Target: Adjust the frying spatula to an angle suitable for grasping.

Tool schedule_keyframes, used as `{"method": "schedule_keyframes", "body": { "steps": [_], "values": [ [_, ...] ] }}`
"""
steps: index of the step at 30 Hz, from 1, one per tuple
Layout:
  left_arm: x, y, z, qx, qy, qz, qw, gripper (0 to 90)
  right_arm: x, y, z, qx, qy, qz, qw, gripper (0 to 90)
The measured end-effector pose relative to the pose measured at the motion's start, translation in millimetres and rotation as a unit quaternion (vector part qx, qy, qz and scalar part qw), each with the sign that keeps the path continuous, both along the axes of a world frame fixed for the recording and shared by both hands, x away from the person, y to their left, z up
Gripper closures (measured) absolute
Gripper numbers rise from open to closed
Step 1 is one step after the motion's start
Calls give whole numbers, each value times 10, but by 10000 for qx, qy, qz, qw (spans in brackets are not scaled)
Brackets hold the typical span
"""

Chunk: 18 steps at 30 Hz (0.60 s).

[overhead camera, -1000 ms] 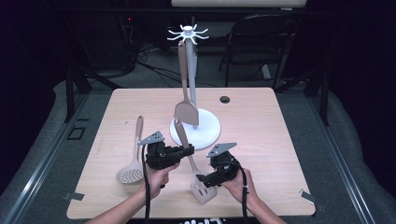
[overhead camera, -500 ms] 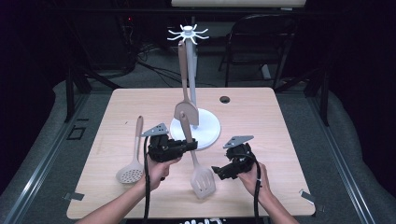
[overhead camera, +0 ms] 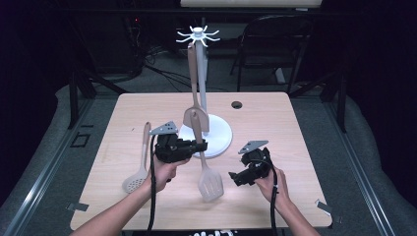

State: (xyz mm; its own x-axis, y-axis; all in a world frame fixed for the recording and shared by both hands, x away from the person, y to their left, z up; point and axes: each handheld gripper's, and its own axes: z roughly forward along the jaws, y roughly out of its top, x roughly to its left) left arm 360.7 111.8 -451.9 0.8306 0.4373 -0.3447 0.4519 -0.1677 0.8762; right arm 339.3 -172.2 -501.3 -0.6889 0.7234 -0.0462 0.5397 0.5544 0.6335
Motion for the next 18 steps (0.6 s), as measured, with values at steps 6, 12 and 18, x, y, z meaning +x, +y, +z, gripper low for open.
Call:
{"method": "schedule_keyframes", "body": {
  "steps": [6,12,18],
  "values": [
    [45,-19,95,148,-180,-70,9997,772,15,-29,-5,-126,28,-4,9999,0],
    [94,-30,189,197,-305,-114,9993,772,16,-35,-2,-208,59,3,9998,0],
    [174,-23,244,184,-329,-169,9991,772,35,-30,-11,-259,96,25,9996,0]
  ]
}}
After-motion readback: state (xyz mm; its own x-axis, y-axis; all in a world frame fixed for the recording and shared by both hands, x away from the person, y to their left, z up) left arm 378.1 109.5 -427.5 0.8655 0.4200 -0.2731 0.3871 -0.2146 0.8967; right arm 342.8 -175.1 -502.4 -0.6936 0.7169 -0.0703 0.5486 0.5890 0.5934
